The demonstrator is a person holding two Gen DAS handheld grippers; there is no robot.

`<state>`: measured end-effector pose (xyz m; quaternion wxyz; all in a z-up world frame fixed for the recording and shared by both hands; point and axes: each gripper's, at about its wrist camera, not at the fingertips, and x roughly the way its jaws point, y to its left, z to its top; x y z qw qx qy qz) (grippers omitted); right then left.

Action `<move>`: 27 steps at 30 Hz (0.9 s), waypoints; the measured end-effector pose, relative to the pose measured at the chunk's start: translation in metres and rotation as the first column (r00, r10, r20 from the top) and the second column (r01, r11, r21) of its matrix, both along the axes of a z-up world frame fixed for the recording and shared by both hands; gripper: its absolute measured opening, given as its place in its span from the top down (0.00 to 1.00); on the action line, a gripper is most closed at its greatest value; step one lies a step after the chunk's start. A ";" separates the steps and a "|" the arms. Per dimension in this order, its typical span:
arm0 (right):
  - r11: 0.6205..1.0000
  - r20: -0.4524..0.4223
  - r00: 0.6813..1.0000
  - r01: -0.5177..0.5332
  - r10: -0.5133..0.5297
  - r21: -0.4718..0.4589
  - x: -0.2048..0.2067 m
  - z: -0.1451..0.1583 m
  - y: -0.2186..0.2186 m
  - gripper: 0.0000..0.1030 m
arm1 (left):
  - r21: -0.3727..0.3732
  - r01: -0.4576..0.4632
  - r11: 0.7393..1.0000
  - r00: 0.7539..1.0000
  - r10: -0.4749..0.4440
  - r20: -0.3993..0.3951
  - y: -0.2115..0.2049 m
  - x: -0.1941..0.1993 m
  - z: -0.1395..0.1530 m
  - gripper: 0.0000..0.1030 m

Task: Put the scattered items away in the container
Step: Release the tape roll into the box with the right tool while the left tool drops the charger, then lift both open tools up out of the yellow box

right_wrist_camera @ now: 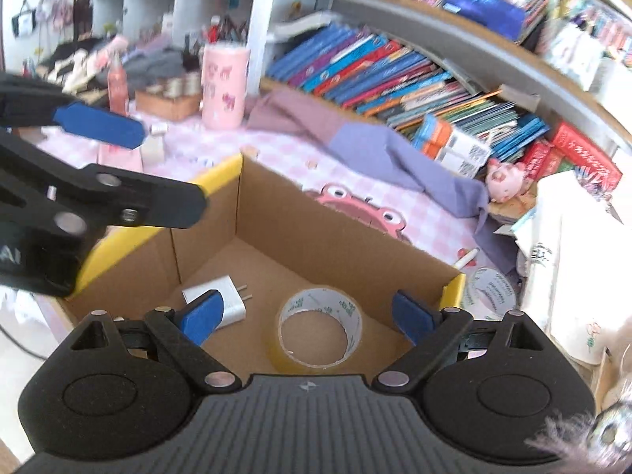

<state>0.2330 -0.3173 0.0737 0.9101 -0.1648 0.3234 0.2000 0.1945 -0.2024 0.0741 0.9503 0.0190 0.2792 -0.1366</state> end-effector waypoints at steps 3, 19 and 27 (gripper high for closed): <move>0.999 0.048 0.998 0.028 -0.030 0.038 -0.019 0.006 -0.006 0.10 | -0.023 -0.050 0.998 0.999 0.051 0.016 0.007 -0.015 0.002 0.25; 0.952 0.168 0.953 0.212 -0.251 0.220 -0.088 -0.004 -0.020 0.10 | -0.036 -0.296 0.955 0.953 0.297 0.052 0.037 -0.070 -0.020 0.24; 0.927 0.161 0.930 0.289 -0.332 0.238 -0.115 -0.015 -0.017 0.10 | -0.046 -0.352 0.935 0.935 0.354 0.035 0.047 -0.088 -0.033 0.24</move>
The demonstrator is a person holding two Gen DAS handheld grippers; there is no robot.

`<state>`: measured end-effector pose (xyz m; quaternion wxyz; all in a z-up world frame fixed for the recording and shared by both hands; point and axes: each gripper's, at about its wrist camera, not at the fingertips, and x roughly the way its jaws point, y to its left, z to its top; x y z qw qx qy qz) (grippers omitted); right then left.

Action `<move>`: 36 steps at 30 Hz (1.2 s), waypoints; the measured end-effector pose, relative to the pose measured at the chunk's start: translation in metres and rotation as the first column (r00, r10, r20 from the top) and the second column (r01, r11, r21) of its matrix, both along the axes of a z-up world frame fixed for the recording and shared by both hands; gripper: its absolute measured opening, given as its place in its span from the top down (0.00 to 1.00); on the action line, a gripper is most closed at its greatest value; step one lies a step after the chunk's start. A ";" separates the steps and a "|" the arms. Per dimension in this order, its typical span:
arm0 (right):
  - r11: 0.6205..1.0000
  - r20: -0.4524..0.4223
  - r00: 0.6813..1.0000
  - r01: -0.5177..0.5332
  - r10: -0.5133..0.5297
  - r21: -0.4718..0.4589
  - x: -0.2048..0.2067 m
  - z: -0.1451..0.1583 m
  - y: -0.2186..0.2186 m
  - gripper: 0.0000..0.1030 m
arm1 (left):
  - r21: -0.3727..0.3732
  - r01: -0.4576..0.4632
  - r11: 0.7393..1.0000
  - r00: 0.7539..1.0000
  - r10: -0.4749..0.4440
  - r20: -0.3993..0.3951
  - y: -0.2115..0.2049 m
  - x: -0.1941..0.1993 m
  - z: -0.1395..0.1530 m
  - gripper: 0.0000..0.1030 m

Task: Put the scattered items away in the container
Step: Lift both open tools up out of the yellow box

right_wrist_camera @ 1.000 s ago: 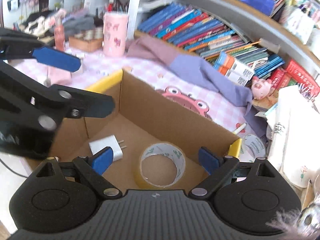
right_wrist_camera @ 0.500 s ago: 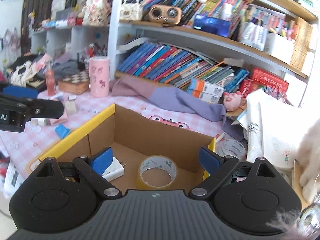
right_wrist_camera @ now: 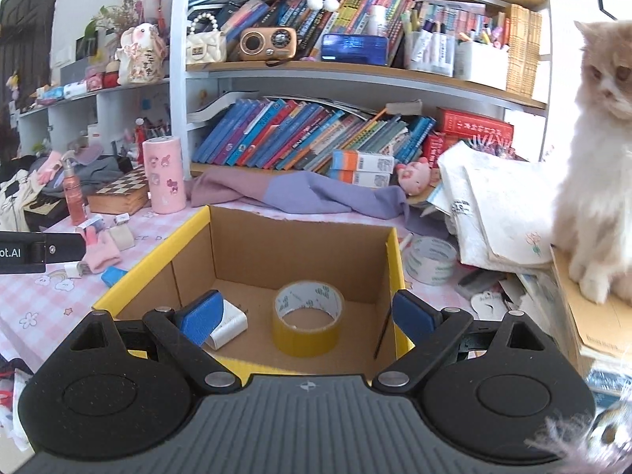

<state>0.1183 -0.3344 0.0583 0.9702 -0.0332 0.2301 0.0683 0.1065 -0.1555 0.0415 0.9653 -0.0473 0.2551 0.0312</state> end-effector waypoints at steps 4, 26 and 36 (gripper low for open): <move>1.000 0.003 1.000 0.018 -0.018 0.010 -0.010 -0.005 0.007 0.10 | 0.013 0.026 1.000 0.999 -0.026 -0.025 0.001 -0.004 -0.007 0.24; 0.990 -0.041 0.990 0.138 -0.137 0.029 -0.047 -0.009 0.074 0.01 | 0.026 0.159 0.987 0.987 -0.158 -0.038 0.057 -0.026 -0.019 0.16; 0.978 -0.102 0.973 0.209 -0.208 0.005 -0.058 -0.017 0.100 0.00 | 0.010 0.206 0.979 0.976 -0.205 -0.069 0.085 -0.029 -0.026 0.10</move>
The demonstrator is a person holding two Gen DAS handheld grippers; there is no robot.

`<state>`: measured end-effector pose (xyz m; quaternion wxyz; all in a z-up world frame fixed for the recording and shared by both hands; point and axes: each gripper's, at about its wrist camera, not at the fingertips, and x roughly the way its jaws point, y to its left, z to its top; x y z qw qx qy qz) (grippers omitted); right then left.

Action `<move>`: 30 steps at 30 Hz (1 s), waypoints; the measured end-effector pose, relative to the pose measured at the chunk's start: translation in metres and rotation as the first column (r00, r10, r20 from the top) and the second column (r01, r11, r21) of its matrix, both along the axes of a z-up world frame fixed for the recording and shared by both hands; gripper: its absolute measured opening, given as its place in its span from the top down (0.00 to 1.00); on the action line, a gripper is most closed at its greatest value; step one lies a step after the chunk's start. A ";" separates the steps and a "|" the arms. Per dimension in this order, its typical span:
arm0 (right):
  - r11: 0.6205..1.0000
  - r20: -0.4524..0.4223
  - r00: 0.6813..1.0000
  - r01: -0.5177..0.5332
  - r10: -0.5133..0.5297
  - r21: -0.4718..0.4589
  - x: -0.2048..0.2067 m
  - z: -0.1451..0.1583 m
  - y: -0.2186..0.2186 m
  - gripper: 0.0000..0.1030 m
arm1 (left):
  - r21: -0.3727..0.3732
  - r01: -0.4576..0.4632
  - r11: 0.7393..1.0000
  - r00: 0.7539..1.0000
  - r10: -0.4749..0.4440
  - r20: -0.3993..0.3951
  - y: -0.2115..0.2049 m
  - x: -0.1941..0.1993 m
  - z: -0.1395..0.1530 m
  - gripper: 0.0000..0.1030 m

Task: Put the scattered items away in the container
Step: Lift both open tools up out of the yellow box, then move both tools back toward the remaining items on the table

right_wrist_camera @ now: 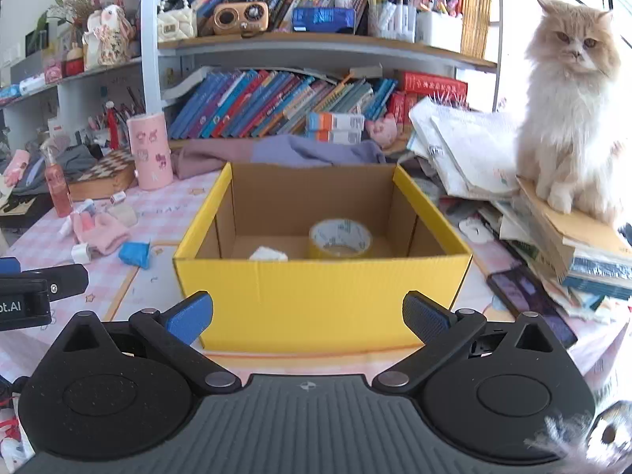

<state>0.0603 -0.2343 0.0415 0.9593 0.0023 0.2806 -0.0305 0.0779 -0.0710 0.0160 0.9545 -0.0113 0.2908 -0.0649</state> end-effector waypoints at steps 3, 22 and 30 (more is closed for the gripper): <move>1.000 -0.028 0.999 0.021 -0.021 0.001 -0.002 -0.005 0.008 0.00 | 0.001 0.011 1.000 1.000 -0.011 -0.016 0.008 -0.001 -0.003 0.10; 0.997 -0.124 0.989 -0.076 0.077 0.009 -0.008 -0.022 0.092 0.01 | 0.004 -0.019 1.000 0.992 0.020 -0.124 0.084 -0.014 -0.022 0.09; 0.988 -0.144 0.978 -0.155 0.153 0.000 -0.006 -0.025 0.128 0.01 | -0.013 -0.096 0.995 0.986 0.094 -0.137 0.119 -0.027 -0.026 0.09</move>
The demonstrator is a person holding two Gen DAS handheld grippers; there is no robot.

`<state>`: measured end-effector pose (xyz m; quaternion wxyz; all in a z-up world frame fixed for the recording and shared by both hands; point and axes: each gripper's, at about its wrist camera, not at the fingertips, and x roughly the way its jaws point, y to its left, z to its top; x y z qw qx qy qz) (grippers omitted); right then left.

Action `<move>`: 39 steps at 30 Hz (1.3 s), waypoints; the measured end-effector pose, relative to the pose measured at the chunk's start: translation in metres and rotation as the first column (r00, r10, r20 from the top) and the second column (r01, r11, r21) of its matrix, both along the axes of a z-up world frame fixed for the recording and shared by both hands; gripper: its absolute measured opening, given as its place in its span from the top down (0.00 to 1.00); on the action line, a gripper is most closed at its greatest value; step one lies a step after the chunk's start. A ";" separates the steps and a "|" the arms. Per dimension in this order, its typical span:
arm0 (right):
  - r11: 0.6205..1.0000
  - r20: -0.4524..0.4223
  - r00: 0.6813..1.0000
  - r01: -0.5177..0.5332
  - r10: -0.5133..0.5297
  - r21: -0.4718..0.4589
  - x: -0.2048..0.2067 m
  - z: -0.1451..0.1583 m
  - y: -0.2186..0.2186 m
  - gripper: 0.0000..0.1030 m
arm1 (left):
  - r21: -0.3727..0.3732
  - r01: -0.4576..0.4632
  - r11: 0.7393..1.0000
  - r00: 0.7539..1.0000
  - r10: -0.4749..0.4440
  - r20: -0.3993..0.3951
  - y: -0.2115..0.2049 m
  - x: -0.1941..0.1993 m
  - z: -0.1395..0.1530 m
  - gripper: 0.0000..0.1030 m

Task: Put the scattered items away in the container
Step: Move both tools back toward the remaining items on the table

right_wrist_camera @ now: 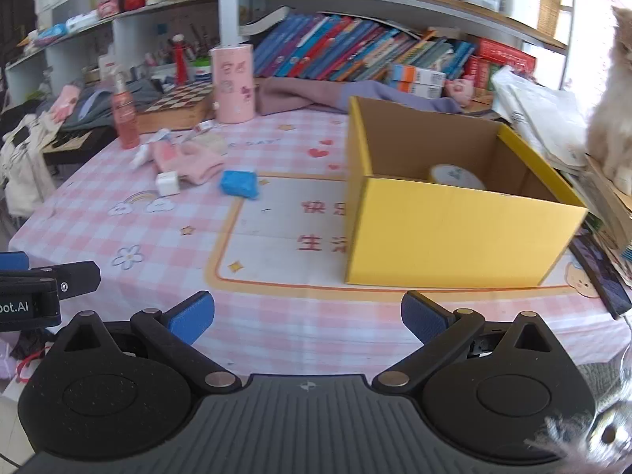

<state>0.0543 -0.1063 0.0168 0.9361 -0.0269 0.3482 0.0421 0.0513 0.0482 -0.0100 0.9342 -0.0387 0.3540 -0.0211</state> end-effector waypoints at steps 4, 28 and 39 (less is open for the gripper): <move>0.999 -0.006 0.999 -0.054 0.054 -0.009 0.002 0.001 0.014 0.02 | -0.011 -0.039 0.999 0.999 0.039 0.006 0.012 -0.002 0.001 0.09; 0.982 -0.024 0.982 -0.188 0.188 -0.006 0.120 -0.016 0.044 0.17 | 0.032 -0.077 0.997 0.997 0.077 -0.008 0.015 0.095 -0.004 0.09; 0.989 -0.058 0.987 -0.149 0.150 0.015 0.190 -0.037 0.056 0.24 | 0.077 -0.106 0.991 0.994 0.109 -0.030 0.019 0.160 -0.008 0.10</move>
